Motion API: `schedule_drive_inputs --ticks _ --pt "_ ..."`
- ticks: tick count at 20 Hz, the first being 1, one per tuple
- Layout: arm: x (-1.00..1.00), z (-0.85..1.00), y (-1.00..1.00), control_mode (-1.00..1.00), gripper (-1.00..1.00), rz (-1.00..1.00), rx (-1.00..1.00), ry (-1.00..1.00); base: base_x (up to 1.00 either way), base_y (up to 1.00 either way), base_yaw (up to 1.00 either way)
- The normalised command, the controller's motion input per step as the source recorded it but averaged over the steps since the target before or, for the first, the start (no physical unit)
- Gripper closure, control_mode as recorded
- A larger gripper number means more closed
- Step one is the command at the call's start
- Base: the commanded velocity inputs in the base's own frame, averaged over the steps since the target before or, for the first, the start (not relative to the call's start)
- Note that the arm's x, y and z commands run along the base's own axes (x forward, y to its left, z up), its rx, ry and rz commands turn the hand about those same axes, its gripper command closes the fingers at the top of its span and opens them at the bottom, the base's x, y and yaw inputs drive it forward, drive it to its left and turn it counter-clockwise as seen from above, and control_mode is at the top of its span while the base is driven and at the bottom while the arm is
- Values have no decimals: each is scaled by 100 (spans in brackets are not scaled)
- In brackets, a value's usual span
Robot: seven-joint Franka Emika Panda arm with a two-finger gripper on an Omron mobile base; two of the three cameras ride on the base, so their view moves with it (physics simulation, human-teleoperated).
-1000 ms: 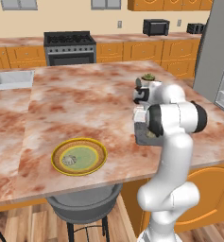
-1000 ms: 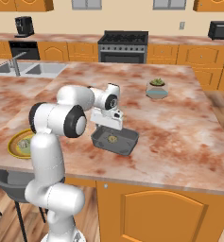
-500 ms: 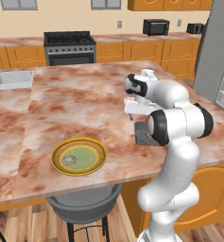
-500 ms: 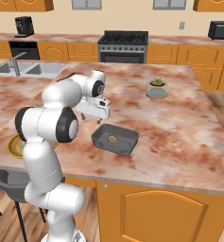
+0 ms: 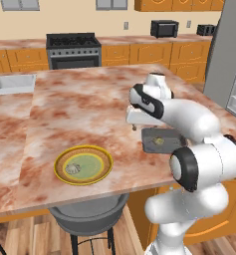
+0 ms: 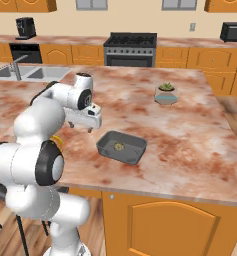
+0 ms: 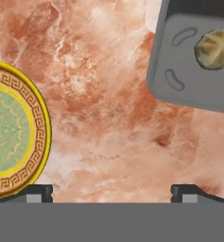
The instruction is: Place two dumplings into each of the tupperware containers and then place the containers in the fridge.
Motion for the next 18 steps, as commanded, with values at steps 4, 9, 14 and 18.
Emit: schedule_drive_inputs --ticks 4,9,14,18 --pt "-89 5 9 -100 -100 0 0 -40 0 0 0" --pt "-24 22 23 -100 -100 0 0 -11 0 0 0" --pt "0 26 54 -100 -100 0 0 -2 0 0 0" --pt "-3 26 69 -100 -100 0 -3 0 0 0 0"
